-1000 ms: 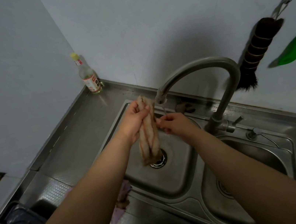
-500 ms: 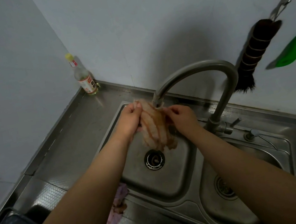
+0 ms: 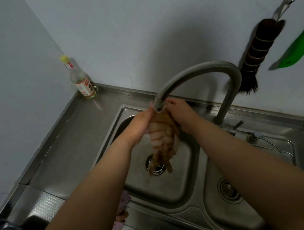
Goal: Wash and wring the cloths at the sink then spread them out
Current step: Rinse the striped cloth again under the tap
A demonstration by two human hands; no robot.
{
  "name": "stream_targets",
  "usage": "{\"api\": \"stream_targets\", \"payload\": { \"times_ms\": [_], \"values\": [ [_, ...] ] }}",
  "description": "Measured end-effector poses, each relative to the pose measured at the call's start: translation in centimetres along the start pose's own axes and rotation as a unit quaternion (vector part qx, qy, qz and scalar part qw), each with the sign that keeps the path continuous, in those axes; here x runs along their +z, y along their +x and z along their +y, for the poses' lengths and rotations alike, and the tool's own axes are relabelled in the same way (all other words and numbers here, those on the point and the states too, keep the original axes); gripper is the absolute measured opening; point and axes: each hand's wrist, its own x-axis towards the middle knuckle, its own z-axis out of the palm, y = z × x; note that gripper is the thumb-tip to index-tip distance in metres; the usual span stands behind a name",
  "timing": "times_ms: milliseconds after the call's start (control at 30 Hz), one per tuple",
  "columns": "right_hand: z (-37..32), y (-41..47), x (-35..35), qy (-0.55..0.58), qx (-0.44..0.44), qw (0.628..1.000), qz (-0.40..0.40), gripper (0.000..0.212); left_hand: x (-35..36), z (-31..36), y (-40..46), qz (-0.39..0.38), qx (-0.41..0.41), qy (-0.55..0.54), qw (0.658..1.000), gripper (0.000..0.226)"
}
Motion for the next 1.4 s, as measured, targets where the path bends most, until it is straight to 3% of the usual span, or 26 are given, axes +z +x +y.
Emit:
{"api": "stream_targets", "payload": {
  "times_ms": [100,233,300,400,467,533,633,767,833,900,967,1067,1233,1333,1400],
  "values": [
    [0.1,-0.3,-1.2,-0.004,0.094,0.993,-0.074,0.044,-0.7,-0.1,0.0,0.015,0.018,-0.053,0.998,0.043],
    [1.4,-1.5,-2.6,0.002,0.130,0.965,-0.229,0.042,-0.6,0.0,0.2,0.105,-0.017,-0.169,0.980,0.041],
    [2.3,-1.3,-2.6,0.054,0.109,0.971,-0.205,0.041,-0.3,-0.8,0.9,0.167,-0.074,-0.227,0.957,0.041],
    [2.9,-1.9,-0.6,0.093,0.063,0.992,-0.054,0.024,0.2,-2.5,2.2,0.205,-0.187,-0.282,0.919,0.049],
    [2.8,-2.7,1.9,-0.012,0.000,1.000,-0.004,0.036,1.0,-2.8,2.9,0.208,-0.227,-0.306,0.901,0.049],
    [3.0,-2.3,3.8,-0.131,-0.043,0.990,0.025,0.046,2.8,-1.7,2.5,0.243,-0.213,-0.297,0.899,0.038],
    [2.0,0.0,2.5,-0.233,-0.008,0.965,0.120,0.039,5.9,-0.5,2.1,0.236,-0.191,-0.302,0.904,0.025],
    [1.6,-0.8,2.8,-0.271,-0.008,0.960,0.072,0.035,5.0,0.3,2.2,0.231,-0.198,-0.306,0.902,0.032],
    [1.7,-0.9,3.5,-0.342,-0.025,0.937,0.070,0.037,4.5,0.0,2.2,0.233,-0.211,-0.339,0.887,0.038],
    [1.9,0.3,2.5,-0.325,-0.012,0.938,0.122,0.032,5.3,-0.1,2.0,0.224,-0.207,-0.320,0.897,0.037],
    [1.7,0.4,2.5,-0.302,-0.014,0.946,0.116,0.035,5.3,-0.1,1.9,0.214,-0.201,-0.300,0.908,0.036],
    [1.3,-0.9,4.3,-0.304,-0.039,0.947,0.100,0.051,3.6,-0.2,2.4,0.224,-0.209,-0.325,0.895,0.037],
    [1.0,0.5,2.4,-0.253,0.009,0.959,0.127,0.036,4.9,0.0,1.9,0.176,-0.225,-0.303,0.909,0.039],
    [0.6,-1.5,3.9,-0.297,-0.013,0.954,0.035,0.035,3.1,-0.4,2.7,0.204,-0.208,-0.328,0.899,0.032],
    [0.4,-0.9,3.3,-0.297,0.003,0.953,0.053,0.034,3.6,0.1,1.9,0.192,-0.210,-0.327,0.901,0.031]
  ]
}}
